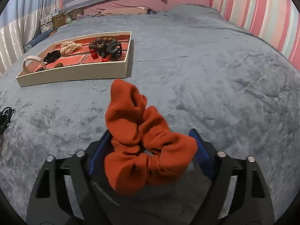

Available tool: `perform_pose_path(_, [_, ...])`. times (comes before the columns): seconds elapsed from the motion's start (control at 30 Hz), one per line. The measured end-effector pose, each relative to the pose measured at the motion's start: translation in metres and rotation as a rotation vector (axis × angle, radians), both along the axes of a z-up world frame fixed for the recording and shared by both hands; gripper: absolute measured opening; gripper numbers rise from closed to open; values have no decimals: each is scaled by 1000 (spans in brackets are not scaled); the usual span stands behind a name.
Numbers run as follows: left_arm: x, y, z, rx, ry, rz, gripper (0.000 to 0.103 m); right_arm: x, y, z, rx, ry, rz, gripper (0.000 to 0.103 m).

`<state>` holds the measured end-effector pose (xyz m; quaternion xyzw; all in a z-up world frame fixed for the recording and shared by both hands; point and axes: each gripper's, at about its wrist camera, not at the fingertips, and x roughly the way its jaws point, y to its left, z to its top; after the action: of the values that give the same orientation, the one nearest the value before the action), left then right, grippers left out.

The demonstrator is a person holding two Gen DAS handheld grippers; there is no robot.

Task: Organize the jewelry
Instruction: 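Grasp the braided leather bracelet with the left tool while the right tool grasps the orange scrunchie, then carry the bracelet and scrunchie into the tray and open both tools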

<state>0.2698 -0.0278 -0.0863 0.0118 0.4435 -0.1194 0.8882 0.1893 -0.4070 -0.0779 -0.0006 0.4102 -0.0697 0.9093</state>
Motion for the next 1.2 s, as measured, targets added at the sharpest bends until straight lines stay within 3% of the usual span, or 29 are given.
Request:
perform_pose_path(0.23, [2,-1,3,4,-16,-1,42,0,4,1,27,-7,36,52])
perform_pose_path(0.3, [3,-3,4,-12,-11,-25,23,0,5,2,28,-11,44,42])
perform_pose_path(0.4, [4,-8,4,3,-20,-32,17,0,7,3,28,-16,52,34])
perform_pose_path(0.6, [4,-8,6,-5,-37,-39,13,-3,7,8,52,-38,67,27])
perform_pose_path(0.93, [-3,-2,24,-56,-98,-22,12,-7,9,18,82,-70,76,27])
perform_pose_path(1.2, [11,-12,70,-79,-190,-21,12,9,24,56,94,-149,104,27])
